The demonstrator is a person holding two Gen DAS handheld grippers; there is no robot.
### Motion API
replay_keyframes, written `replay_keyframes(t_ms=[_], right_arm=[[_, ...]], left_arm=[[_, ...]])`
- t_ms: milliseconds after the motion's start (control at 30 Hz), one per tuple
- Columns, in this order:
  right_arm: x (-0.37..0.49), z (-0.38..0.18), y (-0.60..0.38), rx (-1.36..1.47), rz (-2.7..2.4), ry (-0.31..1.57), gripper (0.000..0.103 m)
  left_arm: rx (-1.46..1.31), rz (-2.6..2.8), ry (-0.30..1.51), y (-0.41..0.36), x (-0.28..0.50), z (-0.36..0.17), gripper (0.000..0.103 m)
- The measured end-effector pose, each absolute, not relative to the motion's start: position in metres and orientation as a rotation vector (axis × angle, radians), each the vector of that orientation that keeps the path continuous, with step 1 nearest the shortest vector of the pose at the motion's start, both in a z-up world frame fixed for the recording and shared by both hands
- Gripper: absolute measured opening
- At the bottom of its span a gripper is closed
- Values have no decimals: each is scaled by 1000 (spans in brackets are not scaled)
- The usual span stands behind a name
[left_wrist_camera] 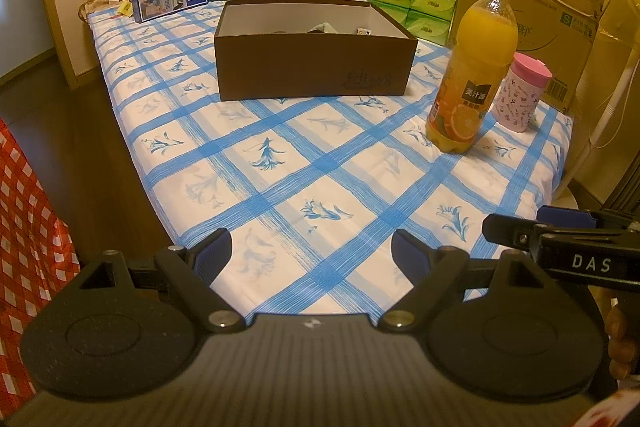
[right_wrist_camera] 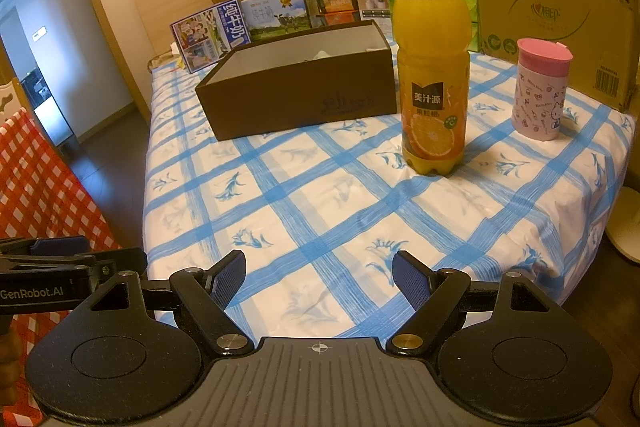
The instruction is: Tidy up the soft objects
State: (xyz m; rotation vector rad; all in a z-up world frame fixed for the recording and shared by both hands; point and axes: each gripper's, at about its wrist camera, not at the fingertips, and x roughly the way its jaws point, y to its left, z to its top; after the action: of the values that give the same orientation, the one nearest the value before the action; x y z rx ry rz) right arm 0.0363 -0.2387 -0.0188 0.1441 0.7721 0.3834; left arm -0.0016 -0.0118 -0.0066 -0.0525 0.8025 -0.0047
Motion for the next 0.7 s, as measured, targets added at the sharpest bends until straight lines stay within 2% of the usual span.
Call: replay_keyframes(t_ms=[700], right_arm=[[37,-19,-240,147,381,774,80]], left_arm=[[-53,-8,804,-13,-1,-8,86]])
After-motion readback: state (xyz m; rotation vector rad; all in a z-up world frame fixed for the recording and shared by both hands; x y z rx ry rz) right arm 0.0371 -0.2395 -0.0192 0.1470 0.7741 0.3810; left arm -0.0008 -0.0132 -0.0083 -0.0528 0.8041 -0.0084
